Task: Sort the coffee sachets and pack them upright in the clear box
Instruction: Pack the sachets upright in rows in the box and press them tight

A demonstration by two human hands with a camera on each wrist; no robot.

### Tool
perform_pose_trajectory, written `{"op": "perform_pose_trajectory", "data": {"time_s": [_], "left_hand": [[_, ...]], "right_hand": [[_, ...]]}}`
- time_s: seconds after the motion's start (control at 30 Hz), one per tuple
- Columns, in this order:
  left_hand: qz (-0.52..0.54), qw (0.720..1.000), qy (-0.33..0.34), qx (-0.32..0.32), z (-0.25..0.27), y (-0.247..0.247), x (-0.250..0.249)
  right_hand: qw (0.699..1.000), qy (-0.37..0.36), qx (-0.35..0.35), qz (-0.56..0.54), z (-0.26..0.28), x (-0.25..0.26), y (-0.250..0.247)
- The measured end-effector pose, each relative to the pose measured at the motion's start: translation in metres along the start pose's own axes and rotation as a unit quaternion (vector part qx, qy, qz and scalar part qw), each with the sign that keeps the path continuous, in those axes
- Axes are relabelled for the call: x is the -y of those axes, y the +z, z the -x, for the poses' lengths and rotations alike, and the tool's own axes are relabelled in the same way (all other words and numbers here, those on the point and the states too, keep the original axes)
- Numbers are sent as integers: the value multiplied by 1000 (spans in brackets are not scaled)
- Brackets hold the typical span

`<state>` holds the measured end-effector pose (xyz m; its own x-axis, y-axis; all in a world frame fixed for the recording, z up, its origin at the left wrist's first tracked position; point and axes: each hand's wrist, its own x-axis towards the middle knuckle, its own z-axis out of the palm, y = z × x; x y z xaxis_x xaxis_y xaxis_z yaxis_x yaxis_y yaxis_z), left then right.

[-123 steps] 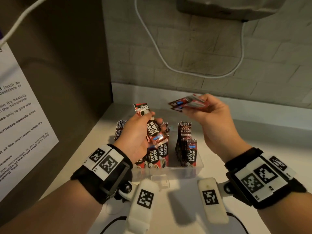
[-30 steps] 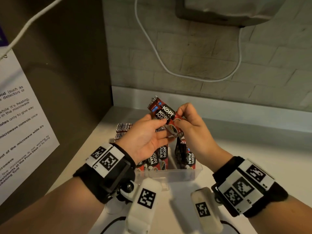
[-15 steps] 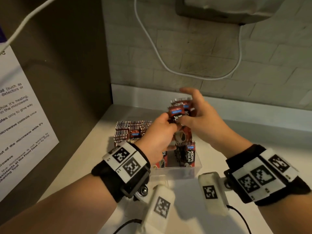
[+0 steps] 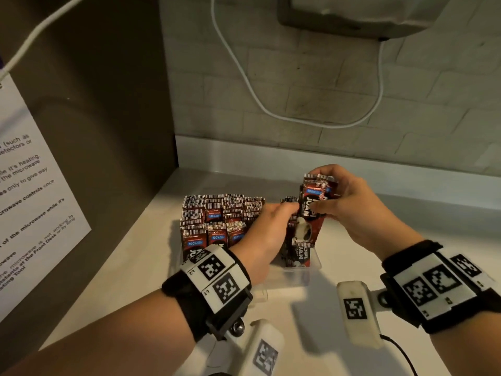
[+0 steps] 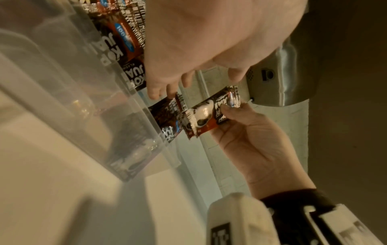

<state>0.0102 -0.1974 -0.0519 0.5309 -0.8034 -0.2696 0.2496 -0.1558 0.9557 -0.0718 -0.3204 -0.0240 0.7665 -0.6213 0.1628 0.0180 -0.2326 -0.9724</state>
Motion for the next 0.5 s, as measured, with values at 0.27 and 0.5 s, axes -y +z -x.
{"op": "perform_pose_trajectory", "data": {"time_s": [0.27,0.5], "left_hand": [[116,986,-120,11,-19,11,4],[159,974,-155,31,-35,15,8]], "right_hand": [[984,34,43,167,19,-35,5],[908,22,77,410,23,-48,7]]}}
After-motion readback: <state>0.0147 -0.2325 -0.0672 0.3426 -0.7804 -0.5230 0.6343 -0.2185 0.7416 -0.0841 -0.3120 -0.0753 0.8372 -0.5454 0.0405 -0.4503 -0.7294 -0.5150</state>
